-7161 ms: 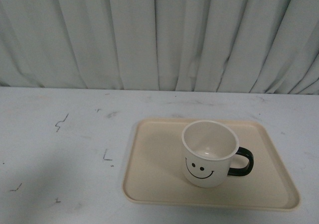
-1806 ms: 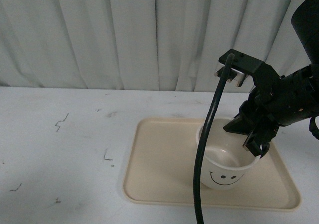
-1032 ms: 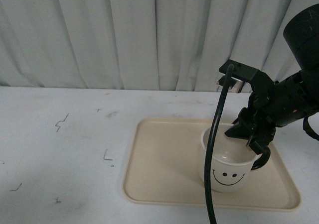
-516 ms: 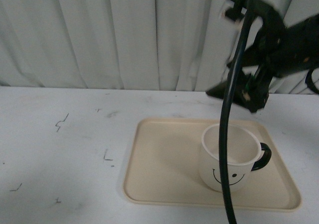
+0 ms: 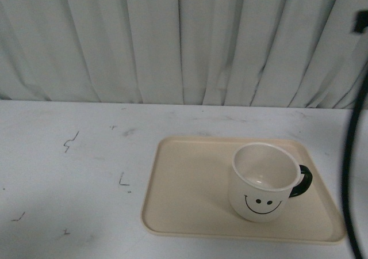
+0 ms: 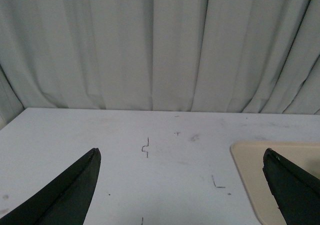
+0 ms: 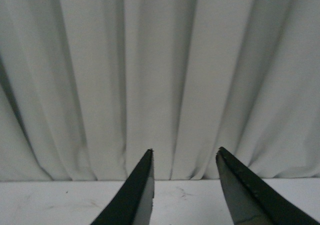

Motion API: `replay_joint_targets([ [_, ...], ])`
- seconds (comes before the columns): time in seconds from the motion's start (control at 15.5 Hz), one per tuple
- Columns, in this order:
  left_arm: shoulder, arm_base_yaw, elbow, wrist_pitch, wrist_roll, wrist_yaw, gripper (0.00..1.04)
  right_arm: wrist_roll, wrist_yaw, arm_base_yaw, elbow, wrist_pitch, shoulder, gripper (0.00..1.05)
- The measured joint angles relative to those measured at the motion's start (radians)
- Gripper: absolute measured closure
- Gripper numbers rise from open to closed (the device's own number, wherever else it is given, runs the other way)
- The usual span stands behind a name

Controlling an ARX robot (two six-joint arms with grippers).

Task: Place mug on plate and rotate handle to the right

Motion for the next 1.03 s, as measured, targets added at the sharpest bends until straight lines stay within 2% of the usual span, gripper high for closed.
replay_joint_targets([
  [0.19, 0.000, 0.000, 0.000, 0.000, 0.000, 0.000, 0.07, 0.032, -0.039, -0.032, -0.241, 0.046, -0.149, 0.97],
  [0.26, 0.000, 0.000, 0.000, 0.000, 0.000, 0.000, 0.07, 0.035, -0.051, -0.047, -0.297, 0.046, -0.189, 1.02],
  [0.52, 0.000, 0.000, 0.000, 0.000, 0.000, 0.000, 0.07, 0.035, -0.087, -0.087, -0.462, 0.017, -0.399, 1.03],
  [0.58, 0.000, 0.000, 0.000, 0.000, 0.000, 0.000, 0.07, 0.035, -0.145, -0.138, -0.495, -0.003, -0.456, 1.03],
  [0.65, 0.000, 0.000, 0.000, 0.000, 0.000, 0.000, 0.07, 0.036, -0.142, -0.166, -0.518, -0.026, -0.515, 1.03],
  [0.84, 0.000, 0.000, 0.000, 0.000, 0.000, 0.000, 0.07, 0.036, -0.151, -0.163, -0.566, 0.024, -0.525, 1.03],
  [1.03, 0.000, 0.000, 0.000, 0.000, 0.000, 0.000, 0.07, 0.036, -0.153, -0.163, -0.616, -0.072, -0.641, 1.03],
])
